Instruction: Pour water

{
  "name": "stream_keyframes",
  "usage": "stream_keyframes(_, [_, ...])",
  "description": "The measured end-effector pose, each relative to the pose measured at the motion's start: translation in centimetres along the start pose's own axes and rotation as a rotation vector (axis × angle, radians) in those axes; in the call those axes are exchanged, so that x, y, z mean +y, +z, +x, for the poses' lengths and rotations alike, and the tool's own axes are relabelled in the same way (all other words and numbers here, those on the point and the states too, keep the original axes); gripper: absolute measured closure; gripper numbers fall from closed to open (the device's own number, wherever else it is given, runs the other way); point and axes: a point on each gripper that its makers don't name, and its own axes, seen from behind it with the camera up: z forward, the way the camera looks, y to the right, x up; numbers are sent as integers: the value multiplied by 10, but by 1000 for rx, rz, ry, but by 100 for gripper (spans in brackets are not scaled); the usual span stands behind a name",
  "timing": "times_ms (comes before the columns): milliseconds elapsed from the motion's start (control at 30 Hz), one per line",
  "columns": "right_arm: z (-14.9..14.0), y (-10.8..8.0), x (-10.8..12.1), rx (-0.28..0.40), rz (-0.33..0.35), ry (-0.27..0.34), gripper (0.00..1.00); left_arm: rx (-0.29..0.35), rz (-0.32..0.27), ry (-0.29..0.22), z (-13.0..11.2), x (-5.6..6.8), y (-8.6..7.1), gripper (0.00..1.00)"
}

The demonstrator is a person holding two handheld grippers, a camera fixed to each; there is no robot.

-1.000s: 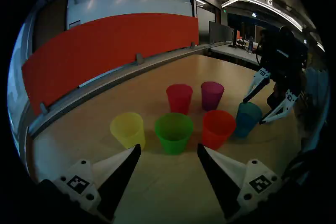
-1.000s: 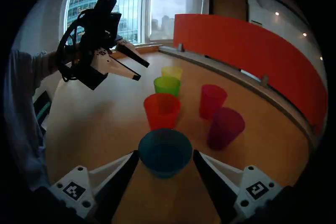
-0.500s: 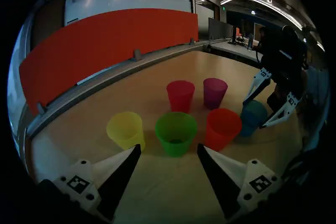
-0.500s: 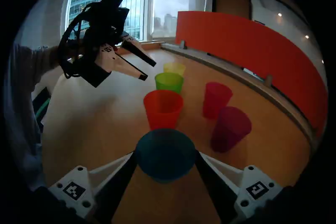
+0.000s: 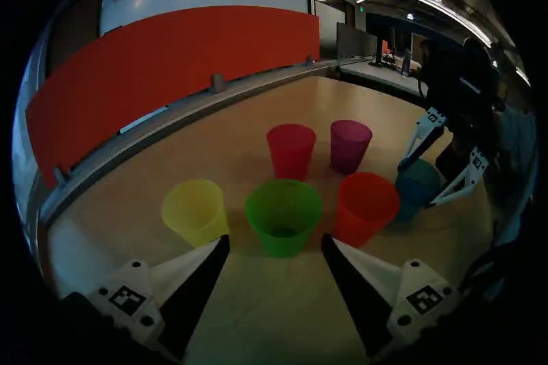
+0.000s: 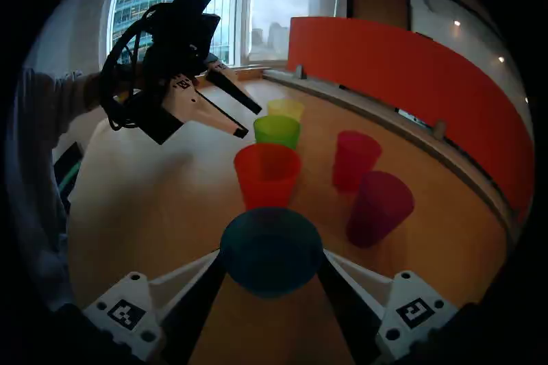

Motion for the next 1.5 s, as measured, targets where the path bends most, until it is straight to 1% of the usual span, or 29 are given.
stream_keyframes(300, [3,-6,2,21,-5,1,9,-12,-9,1,0,1,8,0])
stream_keyframes(467, [15,-14,3,57,-13,3,9,-19,-15,7,-1,4,13,0])
stream_keyframes(767, [40,-37,10,124,-41,5,9,-26,-24,14,0,7,23,0])
stream_keyframes(1000, [58,-56,18,181,-78,14,9,-29,-33,2,0,9,31,0])
stream_keyframes(1200, [69,-73,26,219,-103,34,9,-27,-26,5,1,7,37,0])
stream_keyframes(1500, [78,-92,33,254,-136,40,9,-26,-17,1,3,5,47,0])
